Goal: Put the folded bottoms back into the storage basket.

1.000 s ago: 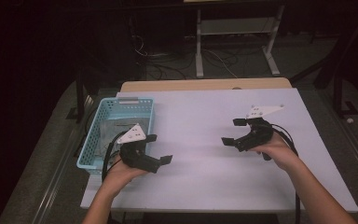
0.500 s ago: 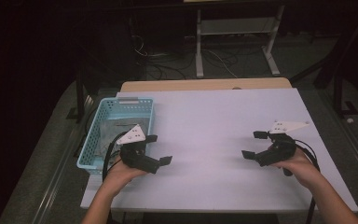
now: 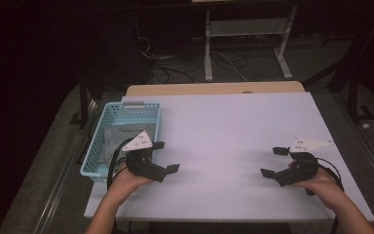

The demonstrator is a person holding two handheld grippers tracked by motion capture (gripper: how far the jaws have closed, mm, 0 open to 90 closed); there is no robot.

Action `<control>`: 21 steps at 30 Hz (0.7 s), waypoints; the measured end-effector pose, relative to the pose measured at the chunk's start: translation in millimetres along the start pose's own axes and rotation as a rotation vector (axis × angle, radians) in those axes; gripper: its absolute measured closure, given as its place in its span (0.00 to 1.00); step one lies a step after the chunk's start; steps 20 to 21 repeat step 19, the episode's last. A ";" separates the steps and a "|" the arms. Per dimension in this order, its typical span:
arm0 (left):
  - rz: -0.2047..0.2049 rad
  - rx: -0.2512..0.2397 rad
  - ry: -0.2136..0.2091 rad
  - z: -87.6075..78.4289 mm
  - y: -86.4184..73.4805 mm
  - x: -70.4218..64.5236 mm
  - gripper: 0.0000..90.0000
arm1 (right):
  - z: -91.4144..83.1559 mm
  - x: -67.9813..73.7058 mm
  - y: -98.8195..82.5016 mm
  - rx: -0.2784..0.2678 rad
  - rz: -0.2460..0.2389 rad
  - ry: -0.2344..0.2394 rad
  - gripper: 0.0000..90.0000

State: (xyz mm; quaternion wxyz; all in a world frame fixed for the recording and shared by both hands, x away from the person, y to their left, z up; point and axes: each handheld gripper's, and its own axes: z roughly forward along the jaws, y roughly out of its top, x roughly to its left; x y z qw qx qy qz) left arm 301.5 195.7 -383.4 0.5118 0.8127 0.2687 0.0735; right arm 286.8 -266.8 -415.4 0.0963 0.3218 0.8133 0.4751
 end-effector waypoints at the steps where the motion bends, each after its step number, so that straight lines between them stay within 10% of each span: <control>1: 0.003 0.002 0.001 0.2 -0.2 -0.2 0.00 | -2.7 -0.6 -4.6 0.003 0.006 -0.009 0.03; 21: 0.014 0.011 0.006 1.1 -0.6 -1.3 0.00 | -17.8 -2.6 -20.8 -0.032 0.027 -0.043 0.03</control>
